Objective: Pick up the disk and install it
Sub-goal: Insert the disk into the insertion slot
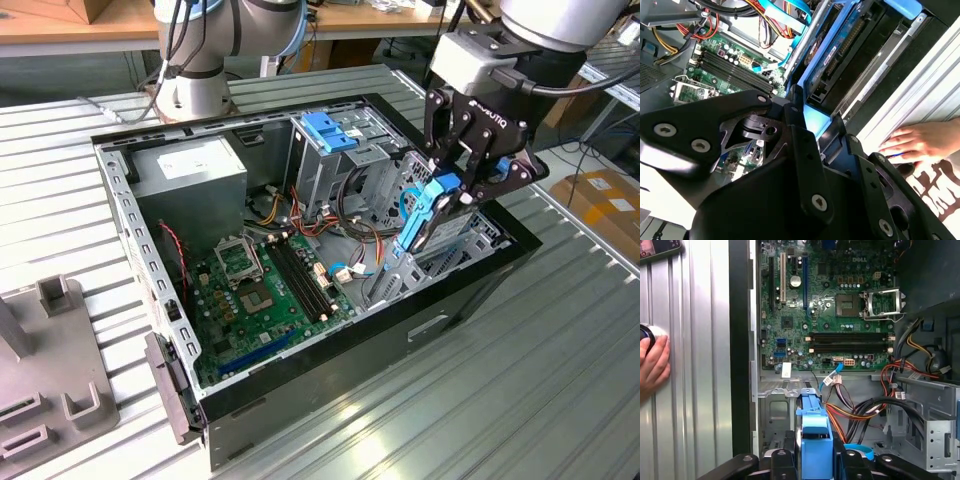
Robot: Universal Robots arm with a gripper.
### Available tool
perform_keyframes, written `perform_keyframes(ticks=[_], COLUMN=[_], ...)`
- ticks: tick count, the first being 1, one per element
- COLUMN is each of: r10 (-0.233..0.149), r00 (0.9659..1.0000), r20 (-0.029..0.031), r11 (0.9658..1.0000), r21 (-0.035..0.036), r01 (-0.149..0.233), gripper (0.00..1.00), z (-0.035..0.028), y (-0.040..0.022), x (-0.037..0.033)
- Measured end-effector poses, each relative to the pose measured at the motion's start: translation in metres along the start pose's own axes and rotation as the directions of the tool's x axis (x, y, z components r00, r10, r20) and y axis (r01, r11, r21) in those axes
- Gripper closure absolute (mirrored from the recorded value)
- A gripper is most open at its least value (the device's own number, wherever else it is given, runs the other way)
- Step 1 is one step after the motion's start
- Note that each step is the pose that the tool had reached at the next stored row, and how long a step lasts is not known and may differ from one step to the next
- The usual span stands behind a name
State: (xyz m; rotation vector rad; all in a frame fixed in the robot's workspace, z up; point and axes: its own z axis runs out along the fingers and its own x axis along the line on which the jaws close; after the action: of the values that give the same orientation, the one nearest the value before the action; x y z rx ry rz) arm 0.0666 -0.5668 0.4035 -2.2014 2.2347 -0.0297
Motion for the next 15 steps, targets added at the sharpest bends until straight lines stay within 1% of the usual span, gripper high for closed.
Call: perform_keyframes(ticks=[4,5,15], r10=[0.000,0.000,0.000], r00=[1.0000,1.0000,1.0000], r20=[-0.0006,-0.0006,-0.0011], r11=[1.0000,1.0000,1.0000], r21=[0.0000,0.0000,0.0000], r01=[0.000,0.000,0.000], gripper=[0.62,0.56,0.56], z=[0.0003,0.0003,0.0004], y=[0.0000,0.0000,0.0000], x=[0.0000,0.0000,0.0000])
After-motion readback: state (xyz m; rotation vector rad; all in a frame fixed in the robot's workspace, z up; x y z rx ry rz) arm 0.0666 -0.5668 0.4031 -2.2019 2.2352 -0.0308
